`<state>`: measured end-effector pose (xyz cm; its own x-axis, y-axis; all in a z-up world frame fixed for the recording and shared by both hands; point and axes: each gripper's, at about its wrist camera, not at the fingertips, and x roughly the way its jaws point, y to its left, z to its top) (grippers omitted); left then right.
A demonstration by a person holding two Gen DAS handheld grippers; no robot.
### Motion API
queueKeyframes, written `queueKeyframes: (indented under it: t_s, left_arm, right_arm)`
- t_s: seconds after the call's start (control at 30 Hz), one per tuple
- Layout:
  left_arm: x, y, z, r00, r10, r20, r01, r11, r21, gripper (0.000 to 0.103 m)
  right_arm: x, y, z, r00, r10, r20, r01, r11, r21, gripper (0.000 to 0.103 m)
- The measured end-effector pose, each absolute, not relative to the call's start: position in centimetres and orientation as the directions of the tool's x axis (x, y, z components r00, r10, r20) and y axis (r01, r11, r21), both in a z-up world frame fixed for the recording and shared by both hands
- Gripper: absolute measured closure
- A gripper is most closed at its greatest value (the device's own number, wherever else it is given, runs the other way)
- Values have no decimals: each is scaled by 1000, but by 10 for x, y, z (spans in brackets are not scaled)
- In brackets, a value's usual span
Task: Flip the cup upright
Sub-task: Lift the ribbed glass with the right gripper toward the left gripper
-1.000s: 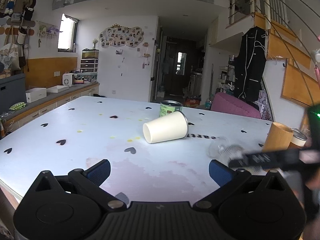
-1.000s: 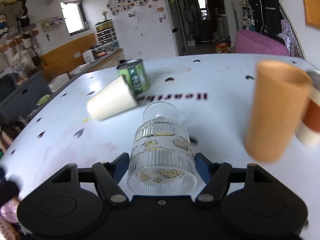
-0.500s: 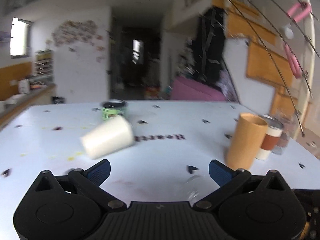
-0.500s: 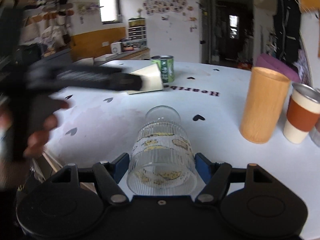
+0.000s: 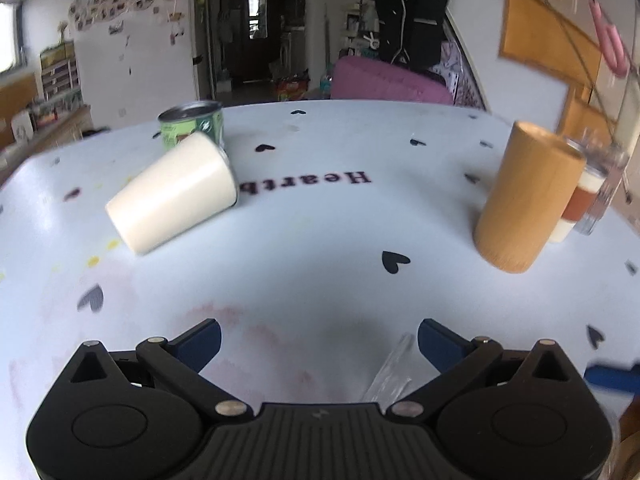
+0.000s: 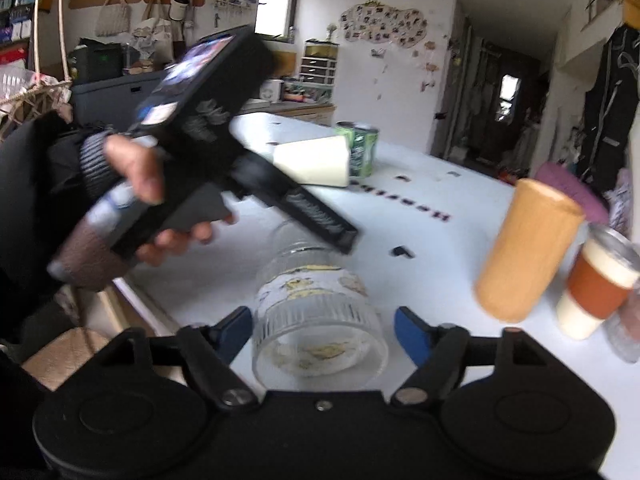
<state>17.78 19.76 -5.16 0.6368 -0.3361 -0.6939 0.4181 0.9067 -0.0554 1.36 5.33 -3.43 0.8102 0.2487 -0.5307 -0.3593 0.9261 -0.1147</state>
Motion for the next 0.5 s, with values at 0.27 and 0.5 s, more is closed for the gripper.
queueKeyframes:
  t_s: [0.27, 0.5]
  left_arm:
    - [154, 235, -54, 630, -349, -693, 396, 913, -100, 0]
    - [134, 242, -51, 639, -367, -676, 392, 911, -124, 0]
  right_arm:
    - [24, 31, -30, 854, 150, -498, -254, 956, -147, 18]
    - [48, 25, -35, 865, 88, -494, -172, 977, -127, 21]
